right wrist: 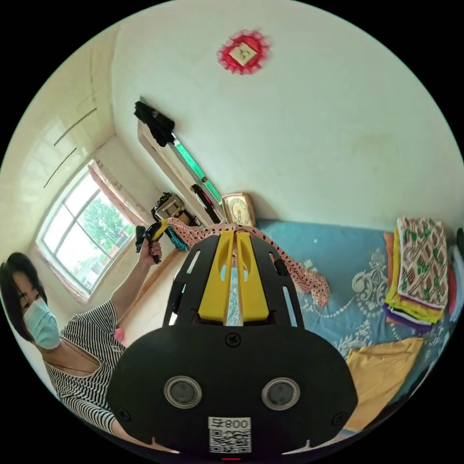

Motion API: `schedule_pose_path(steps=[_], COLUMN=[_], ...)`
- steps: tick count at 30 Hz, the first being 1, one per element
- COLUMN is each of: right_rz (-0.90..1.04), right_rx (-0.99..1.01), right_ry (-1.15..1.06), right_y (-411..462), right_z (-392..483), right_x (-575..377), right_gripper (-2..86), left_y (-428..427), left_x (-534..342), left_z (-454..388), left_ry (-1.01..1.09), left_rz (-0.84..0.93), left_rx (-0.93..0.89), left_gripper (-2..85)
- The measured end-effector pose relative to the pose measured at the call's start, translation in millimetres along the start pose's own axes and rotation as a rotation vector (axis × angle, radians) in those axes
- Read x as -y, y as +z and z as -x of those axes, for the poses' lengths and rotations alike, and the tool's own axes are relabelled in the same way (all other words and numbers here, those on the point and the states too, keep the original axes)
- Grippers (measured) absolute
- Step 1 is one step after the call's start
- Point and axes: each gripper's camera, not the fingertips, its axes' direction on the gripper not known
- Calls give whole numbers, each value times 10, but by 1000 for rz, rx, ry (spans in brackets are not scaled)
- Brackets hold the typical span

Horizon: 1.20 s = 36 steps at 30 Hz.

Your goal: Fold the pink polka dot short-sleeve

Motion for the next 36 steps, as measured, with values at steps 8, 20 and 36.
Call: schedule_pose_path(steps=[8, 20, 36], right_rz=[-32, 354, 522], right_rx=[49, 101, -9], right_ry=[-77, 526, 617], right_y=[-557, 428, 803], right_z=[364, -798, -1022], right_x=[-781, -3814, -4274], right_gripper=[3, 2, 3], left_y=[-353, -89, 365], left_x=[-406, -3563, -4455], left_z=[-816, 704, 1205], left_ry=[183, -426, -509], left_rz=[62, 451, 587], left_rx=[-29, 73, 174], left_gripper=[4, 3, 3])
